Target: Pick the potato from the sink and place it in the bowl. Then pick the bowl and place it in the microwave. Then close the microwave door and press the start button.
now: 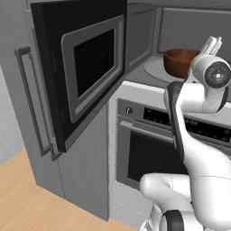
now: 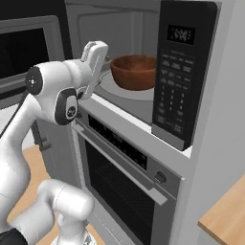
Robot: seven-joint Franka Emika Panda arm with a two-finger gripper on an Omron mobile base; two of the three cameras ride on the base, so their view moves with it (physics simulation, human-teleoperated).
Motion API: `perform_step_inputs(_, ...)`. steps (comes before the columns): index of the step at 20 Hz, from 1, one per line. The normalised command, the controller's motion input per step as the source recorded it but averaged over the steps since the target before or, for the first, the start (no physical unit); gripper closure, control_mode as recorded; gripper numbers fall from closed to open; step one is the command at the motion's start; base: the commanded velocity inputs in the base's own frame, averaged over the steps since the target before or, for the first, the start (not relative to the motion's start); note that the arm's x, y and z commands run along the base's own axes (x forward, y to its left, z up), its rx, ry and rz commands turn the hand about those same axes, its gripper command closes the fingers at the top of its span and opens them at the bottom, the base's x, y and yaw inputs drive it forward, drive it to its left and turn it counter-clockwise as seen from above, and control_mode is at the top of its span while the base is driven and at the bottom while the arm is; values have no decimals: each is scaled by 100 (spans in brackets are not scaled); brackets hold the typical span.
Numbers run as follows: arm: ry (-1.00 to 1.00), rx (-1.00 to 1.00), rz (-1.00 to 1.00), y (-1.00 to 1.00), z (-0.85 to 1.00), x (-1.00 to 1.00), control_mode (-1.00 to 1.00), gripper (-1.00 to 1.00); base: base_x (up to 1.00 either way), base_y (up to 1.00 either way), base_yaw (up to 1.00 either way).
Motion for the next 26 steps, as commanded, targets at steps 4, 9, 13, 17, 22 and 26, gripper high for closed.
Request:
perform_step_inputs(4, -6, -6, 0, 31, 12, -100, -100, -100, 0, 0, 0)
perform_step_inputs(9, 4, -4, 0, 69, 6, -100, -100, -100, 0, 0, 0)
perform_step_inputs(13, 0, -2, 0, 59, 0, -100, -100, -100, 0, 0, 0)
perform_step_inputs(17, 0, 0, 0, 59, 0, -100, -100, -100, 0, 0, 0)
perform_step_inputs(22, 0, -1, -2, 78, 0, -94, -100, -100, 0, 0, 0)
perform_step_inputs(26, 0, -8, -5, 99, 0, -59, -100, -100, 0, 0, 0)
